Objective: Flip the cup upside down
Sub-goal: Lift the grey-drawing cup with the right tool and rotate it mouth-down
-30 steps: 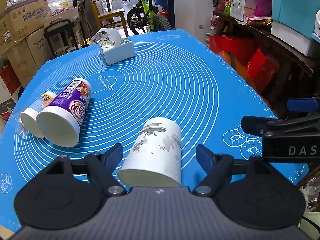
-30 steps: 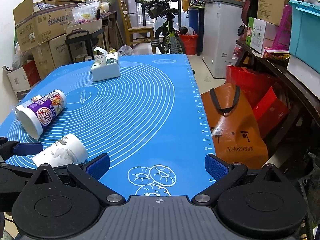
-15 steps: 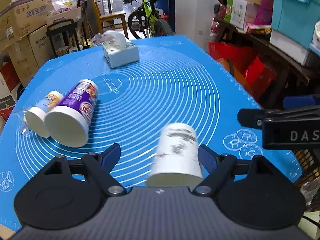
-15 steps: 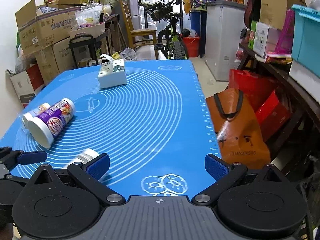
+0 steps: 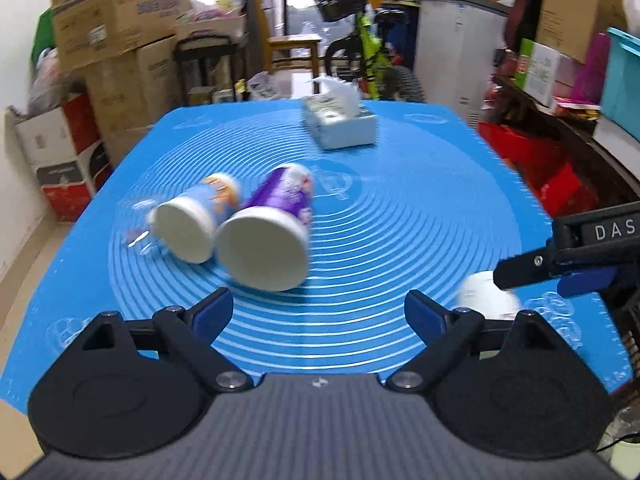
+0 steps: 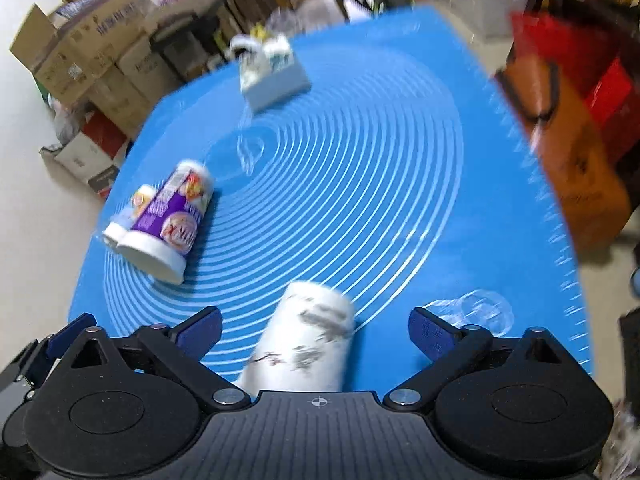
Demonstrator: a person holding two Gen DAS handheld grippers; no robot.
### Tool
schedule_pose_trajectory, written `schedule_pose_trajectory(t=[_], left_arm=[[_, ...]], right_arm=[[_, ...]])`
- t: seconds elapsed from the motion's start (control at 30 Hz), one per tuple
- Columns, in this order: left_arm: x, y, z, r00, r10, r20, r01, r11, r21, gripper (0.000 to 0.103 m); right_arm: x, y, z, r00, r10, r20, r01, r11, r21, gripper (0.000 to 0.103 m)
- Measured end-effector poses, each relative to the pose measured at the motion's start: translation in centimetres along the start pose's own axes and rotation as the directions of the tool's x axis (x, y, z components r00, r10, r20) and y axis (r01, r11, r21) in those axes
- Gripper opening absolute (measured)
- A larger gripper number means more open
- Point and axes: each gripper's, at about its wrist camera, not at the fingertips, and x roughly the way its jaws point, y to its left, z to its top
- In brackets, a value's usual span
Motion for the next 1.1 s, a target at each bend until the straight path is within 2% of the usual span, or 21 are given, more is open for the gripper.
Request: schedule_pose_trajectory(t=[0.17,0.2,0.23,0.3,0.33,0.5,0.6,0.67,0.77,0.83,0.87,0.93,1.07,1.1], left_arm=[[0.3,1.7,-0.6,0.999,0.037,-0.008,-0.037,0.999,-0.007,0.092],[0.3,1.9,-0.7,0.999,0.039,-0.009,-0.039,0.999,-0.007,0.092],[0.4,2.1,-0.8,0.999,0.041,-0.012,-0.041,0.999,-0.008,0.092],[0.4,2.5,-1.1,0.999,0.040,-0.015,-0.040,0.999,-0.010,0.092],[0.5,2.7,-1.2,0.999,0.041,-0.017,-0.041,0.999,-0.011,0.092],[0.8,3.1,-1.4,0.999,0.041,-0.021,-0.041,0.999,-0.019,0.092],[1.1,3.1,-1.5,0.999,0.043,-0.018,-0.043,0.999,-0.019,0.092],[1.3,3.0,-1.4,0.999,0.039,-0.012,-0.040,0.999,-0.017,0.092],[1.6,2.5,-1.4,1.000,0.030,-0.003,-0.030,1.000,0.003,0.092],[1.9,2.2,-1.4,1.000,0.031,0.002,-0.031,0.999,0.015,0.092],[2.1,2.1,-1.4,1.000,0.029,0.004,-0.029,0.999,0.017,0.092],[2.3,1.9,-1.3,1.000,0.020,0.009,-0.020,1.000,0.016,0.092],[2.7,1.7,-1.1,1.000,0.013,0.022,-0.013,1.000,0.002,0.092],[2.8,1.7,-1.0,1.000,0.013,0.023,-0.013,1.000,-0.002,0.092]], right_arm=[[3.5,0.9,0.7,0.993,-0.039,-0.110,0.040,0.999,0.006,0.087],[4.1,0.9,0.7,0.990,-0.044,-0.134,0.045,0.999,0.007,0.077],[4.7,1.0,0.6,0.987,-0.046,-0.154,0.048,0.999,0.006,0.073],[5.3,1.0,0.5,0.985,-0.014,-0.174,0.017,1.000,0.018,0.065],[5.3,1.2,0.4,0.985,-0.009,-0.170,0.012,1.000,0.014,0.065],[4.0,2.2,0.3,0.996,-0.036,-0.079,0.028,0.995,-0.101,0.064],[2.4,2.2,1.5,0.992,-0.097,0.077,0.108,0.982,-0.156,0.064],[1.7,1.9,2.2,0.956,-0.177,0.234,0.226,0.954,-0.199,0.064],[1.7,0.6,2.7,0.846,-0.273,0.458,0.403,0.890,-0.214,0.064],[2.5,-0.5,2.8,0.775,-0.300,0.556,0.476,0.856,-0.202,0.065],[3.1,-1.1,2.8,0.749,-0.312,0.584,0.506,0.838,-0.202,0.065],[4.2,-2.0,2.7,0.732,-0.312,0.606,0.526,0.824,-0.212,0.065],[6.3,-2.6,1.9,0.731,-0.309,0.608,0.552,0.792,-0.261,0.065],[6.4,-2.6,1.8,0.739,-0.312,0.597,0.550,0.791,-0.267,0.065]])
